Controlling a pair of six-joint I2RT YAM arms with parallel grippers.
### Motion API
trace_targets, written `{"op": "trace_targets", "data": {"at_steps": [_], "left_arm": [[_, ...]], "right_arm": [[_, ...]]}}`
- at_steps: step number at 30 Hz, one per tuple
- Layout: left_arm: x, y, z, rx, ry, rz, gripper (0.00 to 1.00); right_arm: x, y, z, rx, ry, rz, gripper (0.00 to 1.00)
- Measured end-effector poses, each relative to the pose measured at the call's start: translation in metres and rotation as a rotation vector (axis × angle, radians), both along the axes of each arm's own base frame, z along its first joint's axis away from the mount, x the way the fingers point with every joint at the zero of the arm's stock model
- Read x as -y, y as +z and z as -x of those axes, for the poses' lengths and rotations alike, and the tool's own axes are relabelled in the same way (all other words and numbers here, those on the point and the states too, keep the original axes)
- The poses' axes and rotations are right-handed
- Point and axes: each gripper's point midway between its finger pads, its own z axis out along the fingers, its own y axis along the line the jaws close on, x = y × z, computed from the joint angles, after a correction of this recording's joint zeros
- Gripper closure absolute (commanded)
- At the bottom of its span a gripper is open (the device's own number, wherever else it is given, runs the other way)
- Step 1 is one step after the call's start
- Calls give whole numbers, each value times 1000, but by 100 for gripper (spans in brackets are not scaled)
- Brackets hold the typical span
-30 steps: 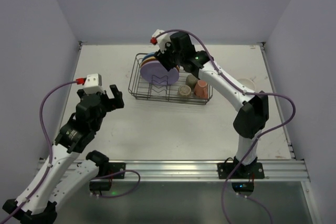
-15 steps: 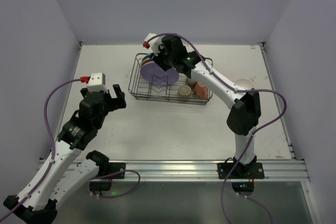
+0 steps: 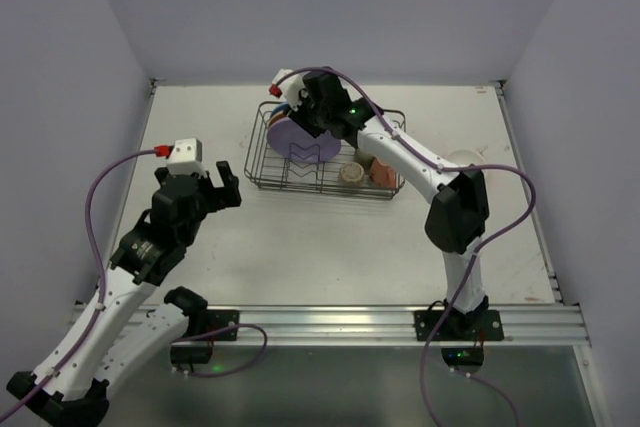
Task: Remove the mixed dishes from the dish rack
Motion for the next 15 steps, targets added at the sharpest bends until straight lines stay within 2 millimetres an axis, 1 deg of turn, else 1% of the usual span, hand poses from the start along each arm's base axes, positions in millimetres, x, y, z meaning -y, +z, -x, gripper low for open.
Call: {"op": "trace_targets", "data": {"at_steps": [7, 9, 15], "left_arm": [[0, 0, 0, 0, 0, 0, 0], [0, 0, 0, 0, 0, 0, 0], [0, 0, 0, 0, -1, 0, 0]], "right_arm": [[-1, 0, 0, 2, 4, 0, 66], [-2, -1, 0, 0, 6, 4, 68], [-3, -9, -3, -5, 12, 19, 70]]}}
